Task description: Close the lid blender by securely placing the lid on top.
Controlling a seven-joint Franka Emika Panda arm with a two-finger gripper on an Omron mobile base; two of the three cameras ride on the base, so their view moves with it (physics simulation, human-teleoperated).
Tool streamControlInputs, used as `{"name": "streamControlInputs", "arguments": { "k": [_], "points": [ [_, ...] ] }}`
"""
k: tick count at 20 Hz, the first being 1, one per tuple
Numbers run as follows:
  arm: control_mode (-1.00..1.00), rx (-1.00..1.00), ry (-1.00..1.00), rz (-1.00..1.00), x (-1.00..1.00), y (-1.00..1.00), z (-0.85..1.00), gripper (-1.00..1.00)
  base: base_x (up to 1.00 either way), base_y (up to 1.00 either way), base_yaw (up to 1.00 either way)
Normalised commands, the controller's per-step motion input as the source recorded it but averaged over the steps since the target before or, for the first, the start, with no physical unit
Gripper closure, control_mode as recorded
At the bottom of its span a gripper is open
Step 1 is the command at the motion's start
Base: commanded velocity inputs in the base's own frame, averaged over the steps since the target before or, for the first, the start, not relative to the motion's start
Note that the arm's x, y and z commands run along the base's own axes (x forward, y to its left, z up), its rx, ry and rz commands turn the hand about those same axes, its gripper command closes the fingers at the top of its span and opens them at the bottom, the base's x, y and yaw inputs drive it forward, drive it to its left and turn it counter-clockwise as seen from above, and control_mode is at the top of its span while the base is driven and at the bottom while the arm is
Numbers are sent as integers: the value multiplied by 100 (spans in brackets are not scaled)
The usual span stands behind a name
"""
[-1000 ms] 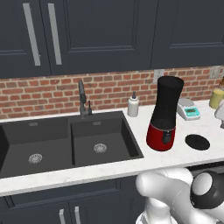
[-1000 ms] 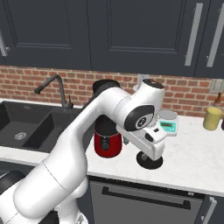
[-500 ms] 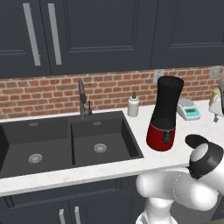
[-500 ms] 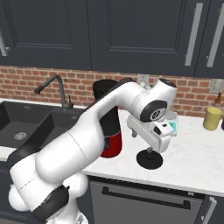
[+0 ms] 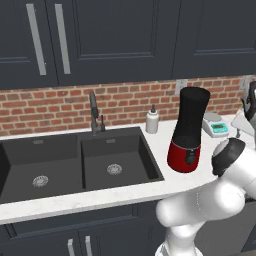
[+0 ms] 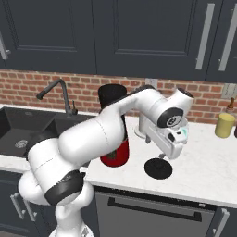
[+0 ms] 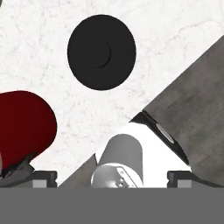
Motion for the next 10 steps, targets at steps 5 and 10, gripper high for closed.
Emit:
{"name": "streamControlInputs", "arguments": {
  "k": [5,10],
  "points": [
    [-100,2,13,-5,46,-30,-19,-100,0,0,0],
    [-100,3,16,-8,3,-30,-36,-100,0,0,0]
  ]
}}
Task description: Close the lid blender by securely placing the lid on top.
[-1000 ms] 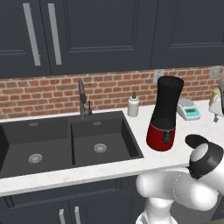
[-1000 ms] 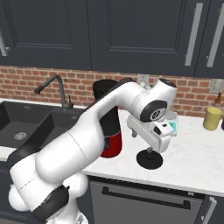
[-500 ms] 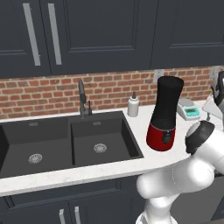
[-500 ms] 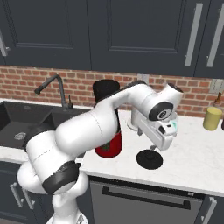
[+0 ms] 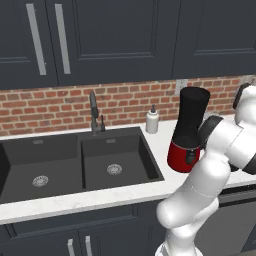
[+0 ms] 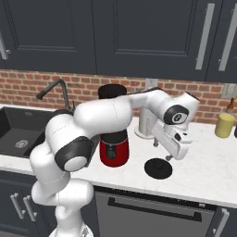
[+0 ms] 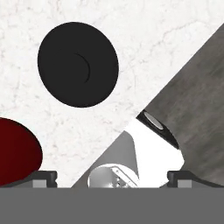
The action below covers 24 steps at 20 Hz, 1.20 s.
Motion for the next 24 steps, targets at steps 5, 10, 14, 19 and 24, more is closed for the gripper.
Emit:
{"name": "streamControlInputs", "arguments": {
  "k": [5,10,14,19,24],
  "points": [
    [-100,8,11,-7,0,-8,-20,-100,0,0,0],
    [-100,9,6,-7,4,-5,-44,-100,0,0,0],
    [-100,7,9,-7,21,0,-35,-100,0,0,0],
    [-100,2,9,-6,23,0,-23,-100,0,0,0],
    [-100,0,13,-9,27,0,-13,-100,0,0,0]
  ]
}}
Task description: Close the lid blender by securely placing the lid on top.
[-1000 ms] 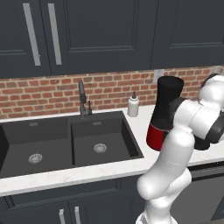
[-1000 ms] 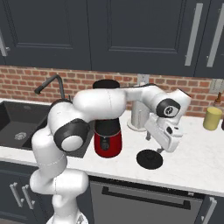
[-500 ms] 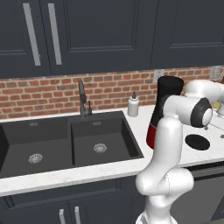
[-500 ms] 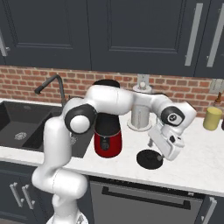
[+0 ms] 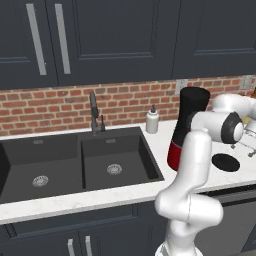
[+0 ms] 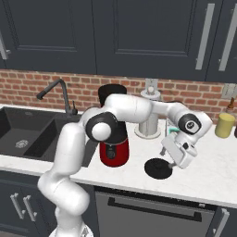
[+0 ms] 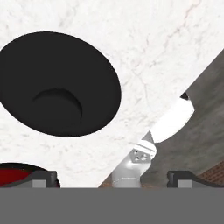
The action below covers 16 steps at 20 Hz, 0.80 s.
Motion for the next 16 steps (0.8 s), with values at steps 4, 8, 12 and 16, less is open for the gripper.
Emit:
{"name": "streamControlInputs", "arguments": {
  "k": [4,8,12,16],
  "points": [
    [-100,0,14,-10,25,0,-18,-100,0,0,0],
    [-100,-2,14,-10,21,3,-36,-100,0,0,0],
    [-100,-8,11,-10,21,4,-37,-100,0,0,0],
    [-100,-12,3,-10,24,0,-41,-100,0,0,0]
  ]
}}
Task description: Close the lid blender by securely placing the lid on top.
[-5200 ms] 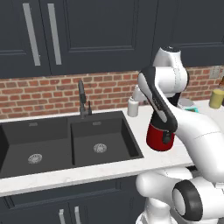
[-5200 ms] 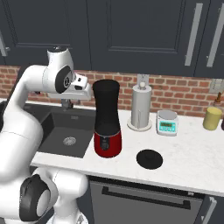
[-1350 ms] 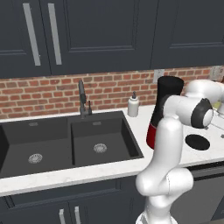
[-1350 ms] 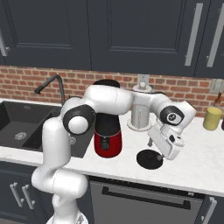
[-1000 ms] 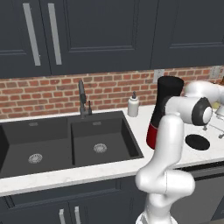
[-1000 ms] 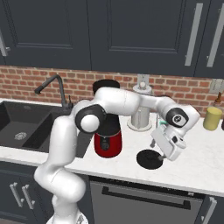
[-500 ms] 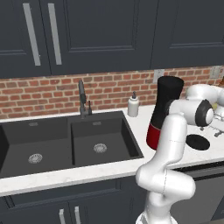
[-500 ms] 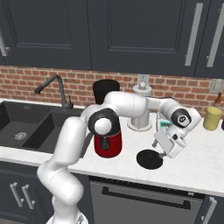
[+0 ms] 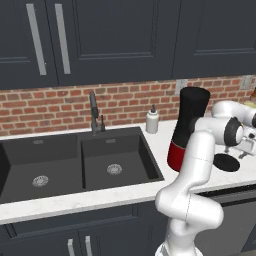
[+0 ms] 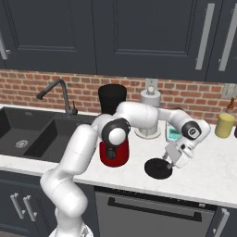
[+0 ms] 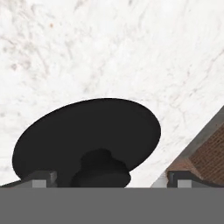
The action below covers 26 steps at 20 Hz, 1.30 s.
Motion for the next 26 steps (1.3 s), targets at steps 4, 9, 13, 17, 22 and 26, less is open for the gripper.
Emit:
{"name": "streamControlInputs", "arguments": {
  "k": [4,9,13,17,22,26],
  "points": [
    [-100,-13,0,-7,18,0,-43,-100,0,0,0],
    [-100,-12,-4,-2,5,0,-38,-100,0,0,0],
    [-100,-9,-11,0,-1,4,-15,-100,0,0,0],
    [-100,-6,-12,0,-15,22,0,-100,0,0,0],
    [-100,-4,-1,0,-3,7,0,-100,0,0,0],
    [-100,-4,-3,0,-8,16,0,-100,0,0,0]
  ]
}}
